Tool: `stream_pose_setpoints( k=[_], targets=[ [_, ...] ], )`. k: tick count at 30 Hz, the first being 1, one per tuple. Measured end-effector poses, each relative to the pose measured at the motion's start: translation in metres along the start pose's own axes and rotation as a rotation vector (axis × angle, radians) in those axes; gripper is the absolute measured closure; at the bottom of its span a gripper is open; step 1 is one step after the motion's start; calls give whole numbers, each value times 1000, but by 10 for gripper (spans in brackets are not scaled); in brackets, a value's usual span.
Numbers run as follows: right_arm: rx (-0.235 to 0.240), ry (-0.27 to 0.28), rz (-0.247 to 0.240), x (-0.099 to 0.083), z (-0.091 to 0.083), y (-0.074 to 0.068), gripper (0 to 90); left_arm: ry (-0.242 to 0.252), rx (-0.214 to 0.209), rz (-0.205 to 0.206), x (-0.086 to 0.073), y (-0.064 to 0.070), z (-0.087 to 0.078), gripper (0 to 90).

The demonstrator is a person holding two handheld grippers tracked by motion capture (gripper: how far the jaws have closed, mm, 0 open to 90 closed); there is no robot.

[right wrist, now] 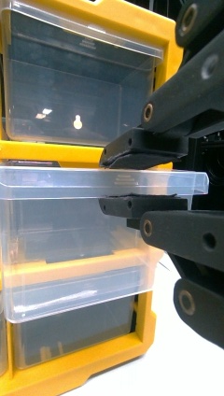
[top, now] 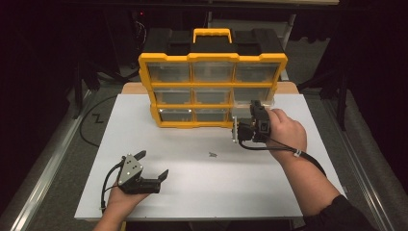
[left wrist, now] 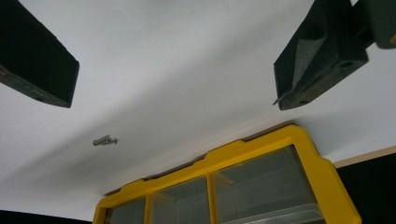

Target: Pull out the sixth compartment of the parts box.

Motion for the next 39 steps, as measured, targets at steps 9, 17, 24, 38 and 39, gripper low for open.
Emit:
stream_pose_setpoints(
  k=[9,17,24,38,39],
  targets=[
    [-2,0,-5,-3,-7,-3,779,-1,-2,0,0,1,0,9],
    [-2,5,-8,-5,-12,-4,780,-3,-5,1,0,1,0,9],
    [-5,8,-17,-6,-16,-5,779,-2,-5,0,0,1,0,9],
    [1,7,-27,-8,-24,-6,779,-3,-4,-1,0,1,0,9],
    [1,6,-28,-8,-25,-7,779,-3,-4,-1,0,1,0,9]
  ],
)
Point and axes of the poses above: each handheld gripper's, and its own axes: z roughly forward along the jaws, x roughly out of its top, y roughly to its right, the point moved 6 cm from there along z, roughly forward along the jaws, and after that the axes turned 12 degrees about -y, right-handed, at the moved point
